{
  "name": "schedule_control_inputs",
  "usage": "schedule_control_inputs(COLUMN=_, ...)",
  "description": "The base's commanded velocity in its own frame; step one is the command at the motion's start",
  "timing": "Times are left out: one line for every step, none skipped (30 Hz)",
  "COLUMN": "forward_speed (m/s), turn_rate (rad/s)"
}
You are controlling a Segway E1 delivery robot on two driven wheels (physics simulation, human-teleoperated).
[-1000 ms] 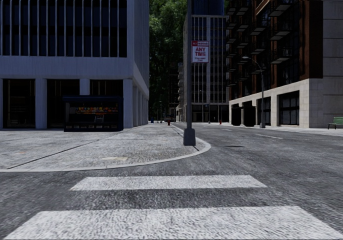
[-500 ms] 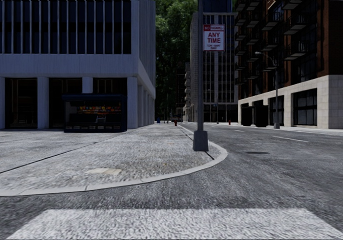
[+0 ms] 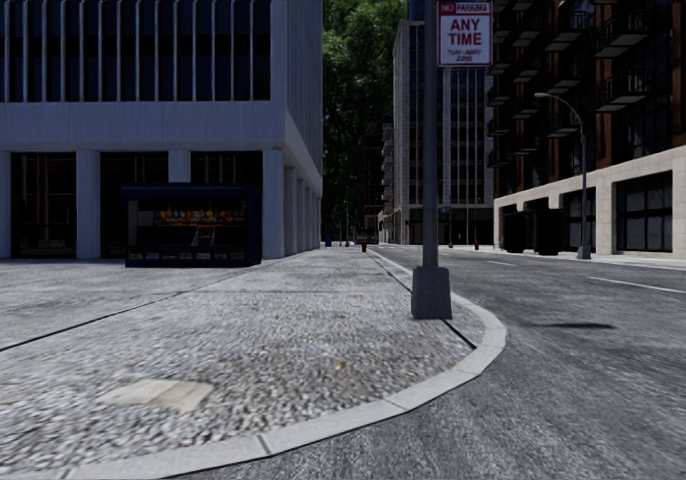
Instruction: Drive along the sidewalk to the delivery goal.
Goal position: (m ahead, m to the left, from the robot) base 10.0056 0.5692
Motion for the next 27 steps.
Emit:
schedule_control_inputs(forward_speed=1.99, turn_rate=0.00)
schedule_control_inputs(forward_speed=1.99, turn_rate=0.00)
schedule_control_inputs(forward_speed=1.99, turn_rate=0.00)
schedule_control_inputs(forward_speed=1.99, turn_rate=0.00)
schedule_control_inputs(forward_speed=1.99, turn_rate=0.00)
schedule_control_inputs(forward_speed=1.99, turn_rate=0.00)
schedule_control_inputs(forward_speed=1.99, turn_rate=0.00)
schedule_control_inputs(forward_speed=1.99, turn_rate=0.00)
schedule_control_inputs(forward_speed=1.99, turn_rate=0.00)
schedule_control_inputs(forward_speed=1.99, turn_rate=0.20)
schedule_control_inputs(forward_speed=1.99, turn_rate=0.30)
schedule_control_inputs(forward_speed=1.99, turn_rate=0.34)
schedule_control_inputs(forward_speed=1.99, turn_rate=0.35)
schedule_control_inputs(forward_speed=1.99, turn_rate=0.35)
schedule_control_inputs(forward_speed=1.99, turn_rate=0.35)
schedule_control_inputs(forward_speed=1.99, turn_rate=0.35)
schedule_control_inputs(forward_speed=1.99, turn_rate=0.24)
schedule_control_inputs(forward_speed=1.99, turn_rate=0.02)
schedule_control_inputs(forward_speed=1.99, turn_rate=0.02)
schedule_control_inputs(forward_speed=1.99, turn_rate=0.00)
schedule_control_inputs(forward_speed=1.99, turn_rate=0.00)
schedule_control_inputs(forward_speed=1.99, turn_rate=0.00)
schedule_control_inputs(forward_speed=1.99, turn_rate=0.00)
schedule_control_inputs(forward_speed=1.99, turn_rate=0.00)
schedule_control_inputs(forward_speed=1.99, turn_rate=0.00)
schedule_control_inputs(forward_speed=1.99, turn_rate=0.00)
schedule_control_inputs(forward_speed=1.99, turn_rate=0.00)
